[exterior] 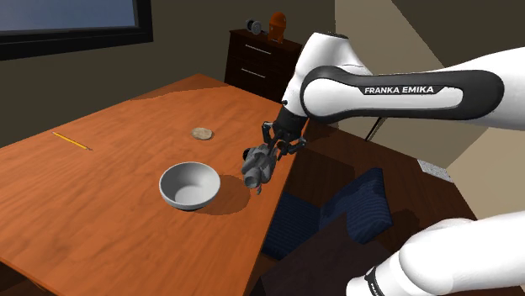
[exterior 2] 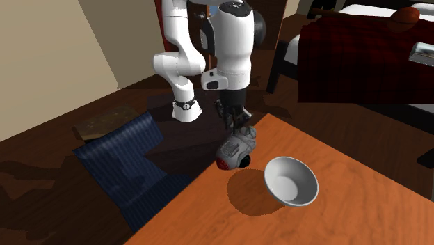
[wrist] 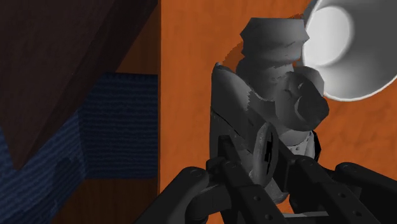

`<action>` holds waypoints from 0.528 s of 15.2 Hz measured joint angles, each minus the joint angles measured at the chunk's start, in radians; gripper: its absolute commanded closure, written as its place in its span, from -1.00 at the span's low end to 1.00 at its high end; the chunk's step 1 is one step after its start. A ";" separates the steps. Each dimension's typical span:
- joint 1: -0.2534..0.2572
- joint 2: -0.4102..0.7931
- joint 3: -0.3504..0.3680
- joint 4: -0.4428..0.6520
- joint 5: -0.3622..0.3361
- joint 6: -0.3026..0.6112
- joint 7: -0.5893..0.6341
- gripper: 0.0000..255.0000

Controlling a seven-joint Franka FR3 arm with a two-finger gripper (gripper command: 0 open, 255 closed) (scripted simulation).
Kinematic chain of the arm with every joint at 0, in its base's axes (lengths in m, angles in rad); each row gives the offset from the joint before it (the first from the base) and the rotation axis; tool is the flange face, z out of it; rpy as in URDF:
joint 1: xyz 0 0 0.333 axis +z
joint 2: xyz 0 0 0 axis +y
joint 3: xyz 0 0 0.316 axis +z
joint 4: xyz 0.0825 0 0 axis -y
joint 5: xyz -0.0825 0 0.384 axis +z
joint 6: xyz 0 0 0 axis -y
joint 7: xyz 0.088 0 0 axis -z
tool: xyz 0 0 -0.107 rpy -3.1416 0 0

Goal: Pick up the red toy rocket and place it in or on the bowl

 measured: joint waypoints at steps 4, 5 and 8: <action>0.001 0.099 0.083 0.102 -0.036 0.001 0.111 1.00; 0.002 0.124 0.104 0.128 -0.047 0.000 0.141 1.00; 0.005 0.215 0.171 0.210 -0.100 0.003 0.243 1.00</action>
